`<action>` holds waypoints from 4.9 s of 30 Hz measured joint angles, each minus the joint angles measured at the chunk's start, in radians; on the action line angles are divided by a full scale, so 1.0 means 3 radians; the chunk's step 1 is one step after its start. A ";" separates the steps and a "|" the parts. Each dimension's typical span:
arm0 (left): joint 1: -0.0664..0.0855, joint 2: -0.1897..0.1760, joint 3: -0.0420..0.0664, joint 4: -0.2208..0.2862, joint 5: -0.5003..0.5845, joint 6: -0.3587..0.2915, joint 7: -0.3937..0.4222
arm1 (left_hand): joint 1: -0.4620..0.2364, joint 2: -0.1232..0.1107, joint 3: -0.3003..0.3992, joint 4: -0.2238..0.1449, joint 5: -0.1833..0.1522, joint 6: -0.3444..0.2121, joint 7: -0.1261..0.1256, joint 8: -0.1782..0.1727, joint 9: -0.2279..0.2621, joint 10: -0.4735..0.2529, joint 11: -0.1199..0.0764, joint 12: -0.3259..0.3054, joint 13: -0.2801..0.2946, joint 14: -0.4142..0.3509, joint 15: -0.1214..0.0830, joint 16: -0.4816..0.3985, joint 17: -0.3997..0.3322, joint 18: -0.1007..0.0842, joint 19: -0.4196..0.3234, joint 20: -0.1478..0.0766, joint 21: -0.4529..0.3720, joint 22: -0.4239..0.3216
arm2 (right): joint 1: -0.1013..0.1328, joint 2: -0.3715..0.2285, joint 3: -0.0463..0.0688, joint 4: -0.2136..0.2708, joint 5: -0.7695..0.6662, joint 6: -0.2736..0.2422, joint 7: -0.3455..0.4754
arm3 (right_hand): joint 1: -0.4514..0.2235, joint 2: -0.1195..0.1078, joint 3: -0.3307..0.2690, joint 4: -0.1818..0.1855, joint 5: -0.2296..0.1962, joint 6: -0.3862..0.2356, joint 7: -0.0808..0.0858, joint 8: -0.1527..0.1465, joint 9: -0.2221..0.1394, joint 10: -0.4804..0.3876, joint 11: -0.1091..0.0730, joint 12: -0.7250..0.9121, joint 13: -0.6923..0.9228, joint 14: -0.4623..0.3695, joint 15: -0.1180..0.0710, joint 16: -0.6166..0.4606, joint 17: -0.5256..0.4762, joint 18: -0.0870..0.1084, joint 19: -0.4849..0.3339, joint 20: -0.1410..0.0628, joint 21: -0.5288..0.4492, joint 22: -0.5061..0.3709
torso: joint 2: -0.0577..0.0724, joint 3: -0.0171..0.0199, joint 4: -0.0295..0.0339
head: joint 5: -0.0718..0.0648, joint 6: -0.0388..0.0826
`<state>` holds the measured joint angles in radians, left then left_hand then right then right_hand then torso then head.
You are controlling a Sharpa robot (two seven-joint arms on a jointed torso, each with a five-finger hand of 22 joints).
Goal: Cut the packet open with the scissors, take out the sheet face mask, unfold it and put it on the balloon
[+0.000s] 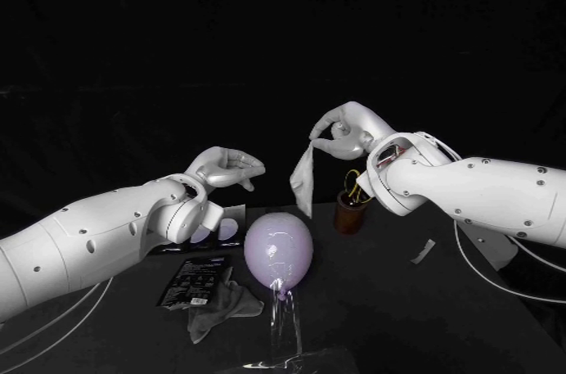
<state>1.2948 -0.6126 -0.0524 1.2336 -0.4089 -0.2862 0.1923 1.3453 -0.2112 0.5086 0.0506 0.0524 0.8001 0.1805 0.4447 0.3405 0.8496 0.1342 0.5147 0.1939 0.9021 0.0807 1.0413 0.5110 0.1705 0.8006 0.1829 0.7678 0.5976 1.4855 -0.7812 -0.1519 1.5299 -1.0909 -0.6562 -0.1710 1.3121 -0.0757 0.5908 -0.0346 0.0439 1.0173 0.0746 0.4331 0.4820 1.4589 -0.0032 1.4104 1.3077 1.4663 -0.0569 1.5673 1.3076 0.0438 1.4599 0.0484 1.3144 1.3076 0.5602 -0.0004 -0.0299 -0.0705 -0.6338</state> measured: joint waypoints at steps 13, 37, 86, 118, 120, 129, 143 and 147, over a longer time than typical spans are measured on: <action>-0.0064 0.0199 -0.0014 -0.0223 -0.0138 0.0076 0.0069 | 0.0116 0.0067 -0.0054 -0.0032 0.0000 0.0007 0.0006 -0.0117 -0.0144 -0.0013 0.0062 -0.0394 -0.0283 -0.0101 0.0054 -0.0232 -0.0197 -0.0001 0.0003 0.0049 -0.0200 -0.0147 | 0.0032 0.0076 0.0033 0.0107 -0.0021 -0.0025 0.0039 | 0.0000 0.0000 0.0000 0.0000 0.0000 0.0007 0.0008 -0.0007 0.0005 0.0000 0.0000 -0.0007 0.0002 0.0000 0.0000 0.0000 0.0002 0.0000 0.0000 0.0000 0.0000 0.0002 | -0.0001 0.0002 0.0002 | 0.0022 0.0049; -0.0071 0.0319 -0.0014 -0.0294 -0.0151 0.0215 0.0114 | 0.0215 0.0173 -0.0155 -0.0016 0.0000 0.0092 -0.0043 -0.0193 -0.0272 0.0303 0.0018 -0.0587 -0.0429 0.0187 -0.0030 -0.0144 -0.0253 -0.0005 0.0144 0.0010 -0.0252 -0.0195 | 0.0056 0.0153 0.0046 0.0161 -0.0023 -0.0050 0.0100 | 0.0000 0.0000 0.0000 0.0000 -0.0001 0.0004 0.0008 0.0000 0.0004 0.0000 0.0000 -0.0012 0.0001 0.0000 0.0000 0.0000 0.0000 0.0000 0.0007 -0.0006 -0.0002 0.0000 | 0.0002 0.0001 0.0001 | 0.0049 0.0059; -0.0074 0.0230 -0.0014 -0.0353 0.0960 0.1626 0.0138 | -0.0001 0.0205 -0.0516 0.0344 0.0000 0.0239 -0.0047 -0.0391 -0.0416 0.0662 -0.0032 -0.0983 -0.0402 0.0285 -0.0048 0.0366 -0.0135 -0.0031 0.0101 0.0028 -0.0227 -0.0140 | 0.0057 0.0172 0.0046 0.0077 -0.0014 -0.0051 0.0103 | 0.0000 0.0000 0.0008 -0.0010 -0.0006 0.0001 0.0013 0.0002 0.0003 0.0009 0.0009 -0.0007 0.0001 0.0000 0.0000 -0.0003 0.0002 0.0000 0.0000 0.0000 -0.0006 0.0002 | 0.0001 0.0003 -0.0003 | 0.0042 0.0043; -0.0073 0.0253 -0.0014 -0.0363 0.0995 0.1328 0.0055 | 0.0138 0.0078 -0.0681 0.0476 0.0000 0.0460 -0.0088 -0.0228 -0.0383 0.0912 -0.0113 -0.0894 -0.0342 0.0366 -0.0122 0.0693 -0.0088 0.0005 0.0185 -0.0019 -0.0070 -0.0003 | 0.0057 0.0187 0.0045 0.0068 -0.0012 -0.0049 0.0101 | 0.0000 0.0000 0.0008 -0.0010 -0.0007 -0.0015 0.0008 0.0006 0.0006 0.0007 0.0007 -0.0019 0.0001 0.0000 0.0000 -0.0003 0.0000 0.0000 0.0007 -0.0007 -0.0006 0.0000 | 0.0002 0.0001 0.0002 | 0.0033 0.0033; -0.0073 0.0254 -0.0014 -0.0363 0.0985 0.1287 0.0049 | 0.0122 0.0061 -0.0717 0.0513 0.0000 0.0473 -0.0100 -0.0217 -0.0380 0.0930 -0.0130 -0.0875 -0.0331 0.0383 -0.0132 0.0714 -0.0088 0.0004 0.0200 -0.0034 -0.0047 0.0003 | 0.0057 0.0190 0.0045 0.0067 -0.0012 -0.0049 0.0100 | 0.0000 0.0000 0.0008 -0.0010 -0.0007 -0.0010 0.0014 0.0000 0.0008 0.0006 0.0007 -0.0019 0.0001 0.0000 0.0000 -0.0003 0.0000 0.0000 0.0006 -0.0007 -0.0006 0.0001 | 0.0002 0.0001 0.0002 | 0.0034 0.0031; -0.0073 0.0265 -0.0014 -0.0366 0.0949 0.1095 0.0032 | 0.0407 0.0197 -0.0640 0.0436 0.0000 0.0572 -0.0166 -0.0149 -0.0356 0.0994 -0.0184 -0.0816 -0.0297 0.0454 -0.0190 0.0778 -0.0089 0.0000 0.0257 -0.0067 0.0019 0.0050 | 0.0057 0.0193 0.0044 0.0077 -0.0011 -0.0048 0.0100 | 0.0000 0.0000 0.0008 -0.0009 -0.0007 -0.0004 0.0019 0.0013 0.0008 0.0006 0.0007 -0.0006 -0.0001 0.0000 0.0000 -0.0006 0.0002 0.0000 0.0006 -0.0006 -0.0006 0.0002 | 0.0001 0.0002 0.0000 | 0.0033 0.0027; -0.0073 0.0280 -0.0013 -0.0368 0.0954 0.0804 0.0072 | 0.0695 0.0386 -0.0330 0.0147 -0.0021 0.0728 -0.0165 -0.0043 -0.0344 0.1167 -0.0263 -0.0776 -0.0245 0.0662 -0.0279 0.0889 0.0056 -0.0006 0.0261 -0.0194 0.0385 0.0323 | 0.0055 0.0194 0.0041 0.0070 -0.0009 -0.0042 0.0100 | 0.0000 0.0000 0.0008 -0.0010 0.0005 -0.0005 0.0019 0.0012 0.0008 0.0006 0.0007 -0.0007 0.0001 0.0000 0.0000 0.0000 -0.0001 0.0000 0.0006 -0.0006 -0.0006 0.0000 | 0.0001 0.0003 -0.0001 | 0.0042 0.0032; -0.0073 0.0263 -0.0012 -0.0360 0.0990 0.0758 0.0098 | 0.0668 0.0413 -0.0262 0.0126 -0.0025 0.0728 -0.0166 -0.0041 -0.0344 0.1167 -0.0263 -0.0777 -0.0234 0.0664 -0.0280 0.0889 0.0057 -0.0007 0.0232 -0.0223 0.0457 0.0389 | 0.0053 0.0188 0.0037 0.0026 -0.0003 -0.0038 0.0099 | 0.0000 0.0000 0.0008 -0.0009 0.0008 -0.0005 0.0019 0.0009 0.0009 0.0001 0.0011 -0.0007 0.0002 0.0000 0.0000 -0.0002 -0.0001 0.0000 0.0005 -0.0005 -0.0006 -0.0001 | 0.0001 0.0003 -0.0003 | 0.0038 0.0033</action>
<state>1.2728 -0.5336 -0.0562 1.1255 -0.1117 -0.0590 0.2216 1.5457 -0.0873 0.4299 0.0883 0.0450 1.0185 0.1307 0.4324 0.2373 1.1996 0.0554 0.2818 0.1238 1.1013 -0.0033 1.3080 0.5280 0.1684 0.8701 0.1159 0.9048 0.7143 1.5015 -0.7246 -0.1409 1.5377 -1.0919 -0.6675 -0.1412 1.3121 -0.0757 0.5931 -0.0374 0.0463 1.0157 0.0802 0.4359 0.4847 1.4593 0.0003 1.4084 1.3082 1.4663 -0.0569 1.5668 1.3073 0.0437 1.4615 0.0468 1.3125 1.3073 0.5604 0.0004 -0.0307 -0.0590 -0.6239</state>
